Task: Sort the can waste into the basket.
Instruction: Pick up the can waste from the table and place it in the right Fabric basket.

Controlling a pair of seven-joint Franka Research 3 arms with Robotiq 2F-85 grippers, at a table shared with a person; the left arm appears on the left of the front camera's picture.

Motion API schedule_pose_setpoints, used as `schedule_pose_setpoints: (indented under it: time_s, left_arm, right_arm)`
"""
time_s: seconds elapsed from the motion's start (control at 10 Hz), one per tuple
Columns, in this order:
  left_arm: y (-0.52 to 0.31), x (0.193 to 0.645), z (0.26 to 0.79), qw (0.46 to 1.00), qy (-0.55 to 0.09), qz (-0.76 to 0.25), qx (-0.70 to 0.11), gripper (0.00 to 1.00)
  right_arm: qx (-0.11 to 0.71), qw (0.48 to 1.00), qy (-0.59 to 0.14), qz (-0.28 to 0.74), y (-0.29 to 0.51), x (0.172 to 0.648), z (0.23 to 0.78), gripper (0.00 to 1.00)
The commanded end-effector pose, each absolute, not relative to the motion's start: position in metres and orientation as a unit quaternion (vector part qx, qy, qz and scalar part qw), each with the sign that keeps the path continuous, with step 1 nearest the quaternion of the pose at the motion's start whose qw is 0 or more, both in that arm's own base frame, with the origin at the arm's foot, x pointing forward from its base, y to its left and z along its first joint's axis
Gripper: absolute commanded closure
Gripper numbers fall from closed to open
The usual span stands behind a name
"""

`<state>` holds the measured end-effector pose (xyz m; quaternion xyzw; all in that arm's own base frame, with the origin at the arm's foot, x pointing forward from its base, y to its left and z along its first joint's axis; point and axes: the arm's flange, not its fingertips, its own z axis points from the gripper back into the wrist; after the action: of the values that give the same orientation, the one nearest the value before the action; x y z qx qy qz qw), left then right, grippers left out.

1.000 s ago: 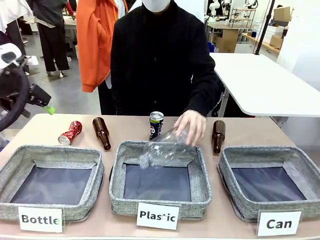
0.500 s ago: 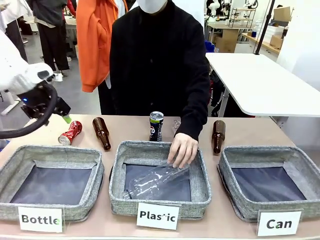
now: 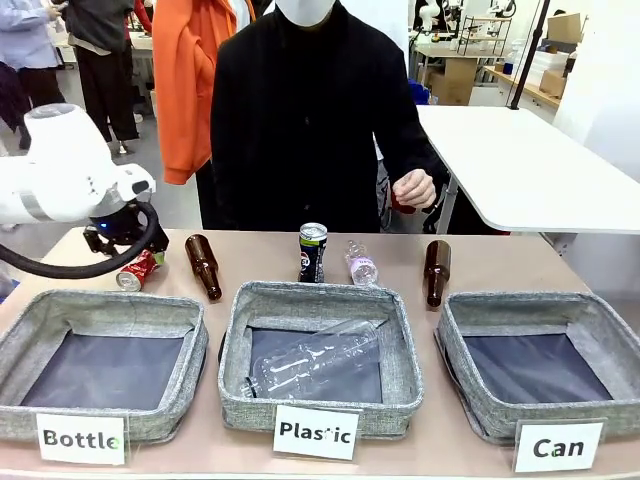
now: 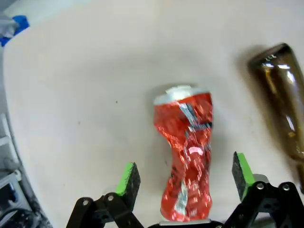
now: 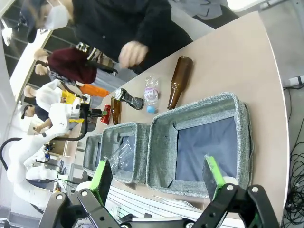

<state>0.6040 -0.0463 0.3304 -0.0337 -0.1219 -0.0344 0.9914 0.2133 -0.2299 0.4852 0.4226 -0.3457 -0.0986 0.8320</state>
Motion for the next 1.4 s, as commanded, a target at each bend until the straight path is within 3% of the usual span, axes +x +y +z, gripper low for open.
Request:
schedule_pose_setpoints:
  time_s: [0.0,0.6,0.7,0.8,0.9,1.0,1.1,1.3]
  left_arm:
    - [-0.054,0.622,0.326,0.993,-0.115,-0.013,-0.006,0.00]
    - [-0.056,0.628,0.313,0.995,-0.102,-0.010,-0.010,0.00]
    - [-0.054,0.629,0.314,0.995,-0.095,-0.008,-0.012,0.58]
    - [-0.053,0.628,0.315,0.996,-0.092,-0.008,-0.016,0.57]
    - [-0.053,0.628,0.315,0.996,-0.090,-0.009,-0.012,1.00]
    - [-0.052,0.628,0.315,0.997,-0.082,-0.010,-0.008,0.63]
    - [-0.052,0.626,0.316,0.997,-0.081,-0.013,-0.006,1.00]
    - [-0.050,0.620,0.322,0.996,-0.083,-0.014,-0.008,1.00]
  right_arm:
    - [0.424,0.828,-0.356,-0.088,-0.231,0.214,0.488,0.00]
    - [0.424,0.828,-0.356,-0.088,-0.231,0.214,0.488,0.00]
    - [0.424,0.828,-0.356,-0.088,-0.231,0.214,0.488,0.00]
    - [0.424,0.828,-0.356,-0.088,-0.231,0.214,0.488,0.00]
    - [0.424,0.828,-0.356,-0.088,-0.231,0.214,0.488,0.00]
    - [0.424,0.828,-0.356,-0.088,-0.231,0.214,0.488,0.00]
    - [0.424,0.828,-0.356,-0.088,-0.231,0.214,0.488,0.00]
    - [0.424,0.828,-0.356,-0.088,-0.231,0.214,0.488,0.00]
